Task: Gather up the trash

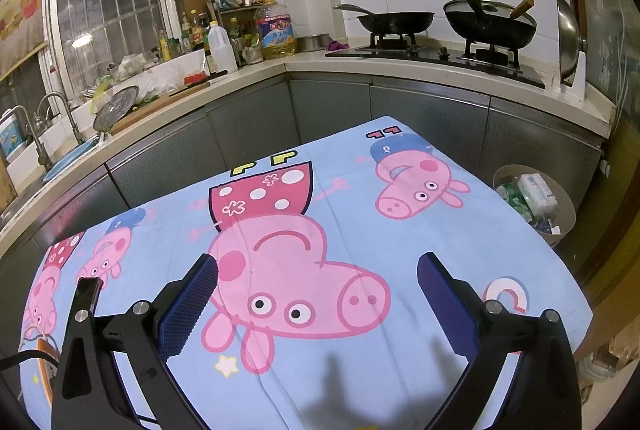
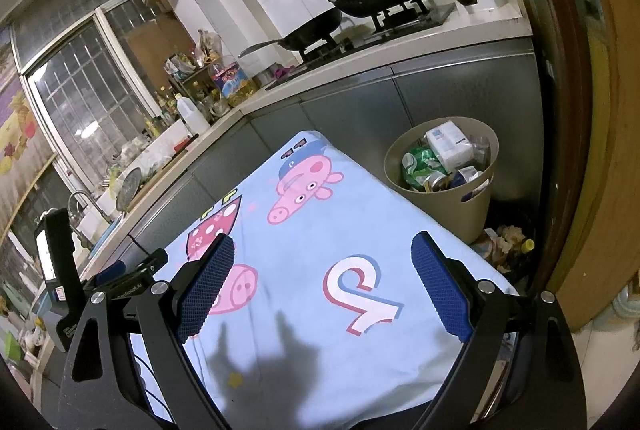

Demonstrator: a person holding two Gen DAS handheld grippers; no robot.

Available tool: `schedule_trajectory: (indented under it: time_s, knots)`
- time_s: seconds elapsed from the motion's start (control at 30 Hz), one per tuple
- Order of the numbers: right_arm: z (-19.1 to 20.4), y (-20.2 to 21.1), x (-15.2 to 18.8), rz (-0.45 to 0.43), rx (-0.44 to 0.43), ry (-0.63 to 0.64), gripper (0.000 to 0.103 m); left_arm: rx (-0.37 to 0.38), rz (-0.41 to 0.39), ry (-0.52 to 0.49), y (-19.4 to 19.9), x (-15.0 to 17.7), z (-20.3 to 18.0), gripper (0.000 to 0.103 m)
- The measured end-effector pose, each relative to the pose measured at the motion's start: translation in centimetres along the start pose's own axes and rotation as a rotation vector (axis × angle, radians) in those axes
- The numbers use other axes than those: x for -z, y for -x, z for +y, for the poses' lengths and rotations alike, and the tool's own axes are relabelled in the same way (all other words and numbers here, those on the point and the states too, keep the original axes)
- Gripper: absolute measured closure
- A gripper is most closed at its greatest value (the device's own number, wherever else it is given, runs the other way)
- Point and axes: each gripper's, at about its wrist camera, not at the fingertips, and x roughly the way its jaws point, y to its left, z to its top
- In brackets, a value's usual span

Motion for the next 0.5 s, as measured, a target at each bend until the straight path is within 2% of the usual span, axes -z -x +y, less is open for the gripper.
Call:
schedule_trajectory:
  time_s: [0.5]
  knots:
    - [0.0, -0.3, 1.2, 0.012, 0.003, -0.010, 0.014, 0.028, 0.012, -0.024, -0.6, 0.7, -0.5, 0.004]
